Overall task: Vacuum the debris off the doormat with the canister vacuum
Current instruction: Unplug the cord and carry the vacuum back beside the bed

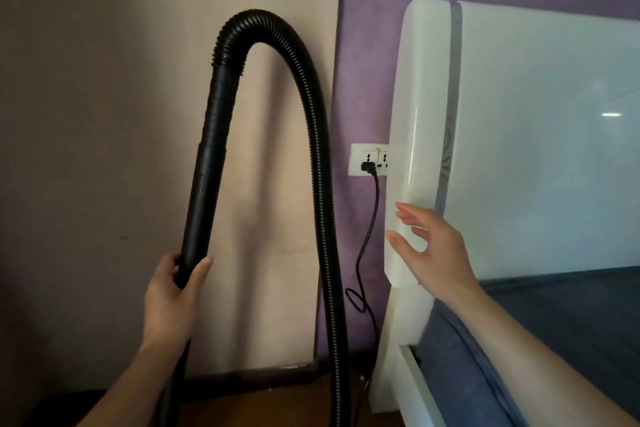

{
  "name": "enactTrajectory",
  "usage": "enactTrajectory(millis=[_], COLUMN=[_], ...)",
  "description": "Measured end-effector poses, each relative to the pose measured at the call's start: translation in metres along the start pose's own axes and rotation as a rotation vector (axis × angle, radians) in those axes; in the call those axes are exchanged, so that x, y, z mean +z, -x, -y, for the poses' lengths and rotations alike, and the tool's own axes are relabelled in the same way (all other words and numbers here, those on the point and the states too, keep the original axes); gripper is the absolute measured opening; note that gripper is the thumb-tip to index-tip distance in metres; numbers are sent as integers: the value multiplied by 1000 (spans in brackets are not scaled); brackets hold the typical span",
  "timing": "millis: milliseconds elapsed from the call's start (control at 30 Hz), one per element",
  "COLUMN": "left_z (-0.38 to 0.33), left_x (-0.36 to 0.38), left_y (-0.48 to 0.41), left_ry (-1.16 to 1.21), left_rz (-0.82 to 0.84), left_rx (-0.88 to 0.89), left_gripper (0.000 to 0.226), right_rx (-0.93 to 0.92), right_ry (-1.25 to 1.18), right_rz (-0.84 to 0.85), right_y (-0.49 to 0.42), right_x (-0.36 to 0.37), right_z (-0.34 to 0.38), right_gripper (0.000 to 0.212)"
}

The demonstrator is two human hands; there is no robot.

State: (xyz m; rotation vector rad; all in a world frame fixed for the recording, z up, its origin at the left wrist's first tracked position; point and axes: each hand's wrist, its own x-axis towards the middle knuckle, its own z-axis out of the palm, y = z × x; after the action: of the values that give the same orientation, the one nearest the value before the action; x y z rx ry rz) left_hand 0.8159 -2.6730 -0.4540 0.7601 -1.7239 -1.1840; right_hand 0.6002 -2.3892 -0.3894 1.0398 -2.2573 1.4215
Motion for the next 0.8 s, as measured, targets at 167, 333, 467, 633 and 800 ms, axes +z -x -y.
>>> enactTrajectory(millis=[167,333,467,633,800], left_z=[-22,-30,-21,-12,-9], left_x=[45,74,88,109,119], left_y=[-5,0,-9,-19,-25], left_ry=[-47,-35,-19,15,56], left_rz=[28,33,23,83,118], left_rx=[13,23,53,69,101], left_gripper=[28,20,18,19,16], right_rx=[33,-57,-93,-48,58], right_ry=[8,161,267,287,291], right_rz=[32,-35,-62,-26,-86], right_y=[-26,-42,-45,-61,-86], right_x=[12,28,50,65,72], right_z=[-11,-11,-16,-17,-11], right_gripper=[55,57,66,83,74])
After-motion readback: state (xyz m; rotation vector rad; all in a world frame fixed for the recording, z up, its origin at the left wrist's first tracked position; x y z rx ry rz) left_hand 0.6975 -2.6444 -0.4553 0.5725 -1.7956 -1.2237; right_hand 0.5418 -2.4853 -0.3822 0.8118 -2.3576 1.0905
